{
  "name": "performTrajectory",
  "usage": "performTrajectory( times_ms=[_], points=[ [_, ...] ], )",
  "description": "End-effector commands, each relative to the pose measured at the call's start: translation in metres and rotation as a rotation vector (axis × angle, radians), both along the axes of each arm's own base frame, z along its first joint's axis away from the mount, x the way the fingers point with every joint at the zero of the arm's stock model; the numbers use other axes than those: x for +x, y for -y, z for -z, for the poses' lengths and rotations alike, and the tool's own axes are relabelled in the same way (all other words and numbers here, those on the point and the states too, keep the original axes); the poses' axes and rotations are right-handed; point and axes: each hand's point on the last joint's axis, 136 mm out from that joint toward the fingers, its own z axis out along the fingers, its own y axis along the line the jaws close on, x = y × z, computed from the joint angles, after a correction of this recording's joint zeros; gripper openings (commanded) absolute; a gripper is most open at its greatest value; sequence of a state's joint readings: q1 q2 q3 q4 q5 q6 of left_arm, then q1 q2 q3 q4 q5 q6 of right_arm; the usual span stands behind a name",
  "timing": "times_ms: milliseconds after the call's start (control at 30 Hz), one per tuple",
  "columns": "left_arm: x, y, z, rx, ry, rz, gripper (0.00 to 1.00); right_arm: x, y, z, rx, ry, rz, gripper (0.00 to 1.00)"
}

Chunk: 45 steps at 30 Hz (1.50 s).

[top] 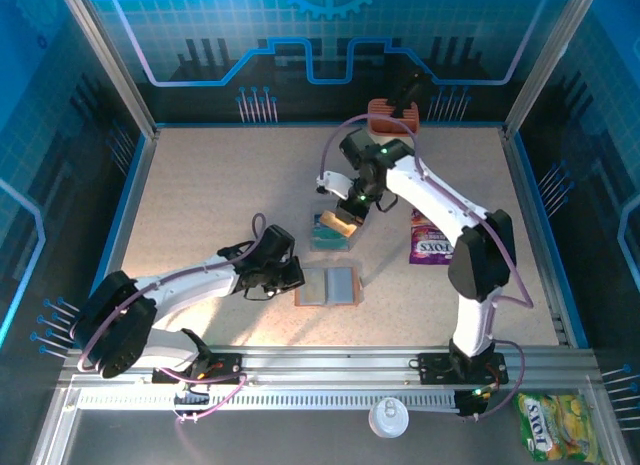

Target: Take the credit cards out of the card holder

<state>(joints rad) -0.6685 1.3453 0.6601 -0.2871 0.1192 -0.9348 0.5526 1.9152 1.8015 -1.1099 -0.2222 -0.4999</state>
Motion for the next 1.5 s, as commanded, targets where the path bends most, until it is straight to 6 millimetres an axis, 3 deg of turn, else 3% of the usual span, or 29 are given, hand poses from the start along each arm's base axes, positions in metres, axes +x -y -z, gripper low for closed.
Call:
performTrajectory(
  times_ms=[0, 167, 467, 500, 933, 1467],
  points=[
    [-0.001, -0.009, -0.006, 0.024, 0.018, -0.006, 0.08, 0.003, 0.002, -0.016, 0.046, -0.025, -0.116, 0.00],
    [-0.002, -0.016, -0.011, 0.024, 0.030, -0.023, 0.08, 0.030, -0.003, -0.019, 0.058, -0.006, -0.149, 0.00],
    [-0.011, -0.027, -0.011, 0.017, 0.026, -0.055, 0.08, 0.065, 0.001, -0.004, 0.039, -0.023, -0.184, 0.00],
    [-0.012, -0.028, -0.010, 0.015, 0.023, -0.060, 0.09, 0.067, 0.001, 0.008, 0.031, -0.045, -0.193, 0.00],
    [-0.019, -0.034, -0.005, 0.021, 0.003, -0.075, 0.09, 0.083, -0.002, 0.041, 0.025, -0.063, -0.220, 0.00],
    [-0.020, -0.037, -0.004, 0.026, -0.005, -0.086, 0.09, 0.064, -0.014, 0.068, 0.025, -0.150, -0.266, 0.00]
  ],
)
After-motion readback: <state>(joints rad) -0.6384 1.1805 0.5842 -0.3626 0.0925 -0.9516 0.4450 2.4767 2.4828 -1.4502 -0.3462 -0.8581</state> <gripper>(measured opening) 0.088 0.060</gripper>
